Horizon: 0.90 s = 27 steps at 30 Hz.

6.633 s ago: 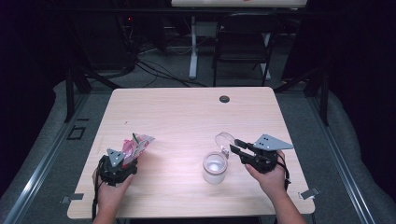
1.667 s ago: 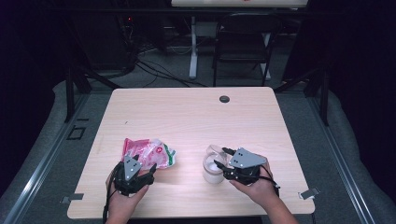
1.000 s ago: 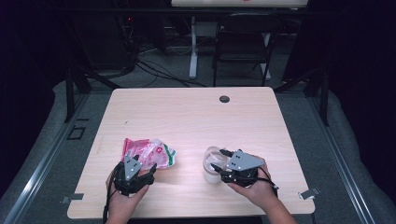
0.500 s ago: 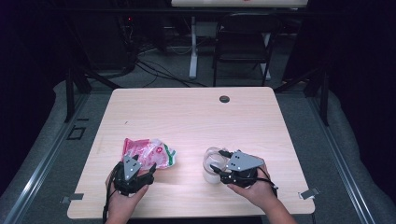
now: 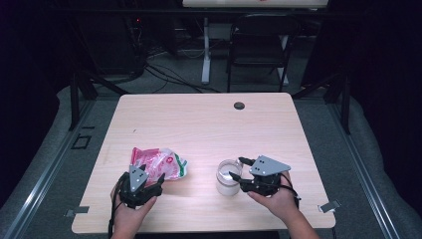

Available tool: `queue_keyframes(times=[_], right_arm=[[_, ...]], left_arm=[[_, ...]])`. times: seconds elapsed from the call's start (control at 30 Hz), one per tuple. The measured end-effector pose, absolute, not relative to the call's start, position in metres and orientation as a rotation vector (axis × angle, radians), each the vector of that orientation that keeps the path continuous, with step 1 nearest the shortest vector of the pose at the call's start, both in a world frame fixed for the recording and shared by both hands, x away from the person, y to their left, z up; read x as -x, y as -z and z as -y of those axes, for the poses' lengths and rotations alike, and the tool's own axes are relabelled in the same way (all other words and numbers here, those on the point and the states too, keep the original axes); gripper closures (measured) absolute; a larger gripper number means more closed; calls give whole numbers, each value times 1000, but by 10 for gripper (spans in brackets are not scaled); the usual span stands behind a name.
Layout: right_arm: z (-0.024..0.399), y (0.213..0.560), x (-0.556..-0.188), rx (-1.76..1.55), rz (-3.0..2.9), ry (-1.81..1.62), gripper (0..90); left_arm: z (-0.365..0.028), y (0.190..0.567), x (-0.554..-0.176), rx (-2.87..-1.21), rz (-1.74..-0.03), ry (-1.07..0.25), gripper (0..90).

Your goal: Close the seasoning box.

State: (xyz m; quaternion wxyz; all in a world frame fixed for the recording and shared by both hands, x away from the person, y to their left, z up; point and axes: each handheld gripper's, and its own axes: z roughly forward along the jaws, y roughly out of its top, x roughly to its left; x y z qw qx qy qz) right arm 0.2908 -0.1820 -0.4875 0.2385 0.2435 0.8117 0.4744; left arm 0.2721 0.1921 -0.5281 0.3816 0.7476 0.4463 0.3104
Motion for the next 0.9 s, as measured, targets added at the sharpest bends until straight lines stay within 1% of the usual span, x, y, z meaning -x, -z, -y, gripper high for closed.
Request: queue_keyframes(times=[0.23, 0.53, 0.9], right_arm=[[204, 488, -301, -827, -2153, -1340, 434], [224, 501, -313, -981, -2119, -1285, 434], [230, 506, -316, -1020, -2095, -1263, 434]], left_arm=[[-195, 528, -273, -1898, -1148, -794, 298], [-199, 530, -276, -1897, -1176, -772, 304], [-209, 527, -276, -1861, -1208, -773, 306]])
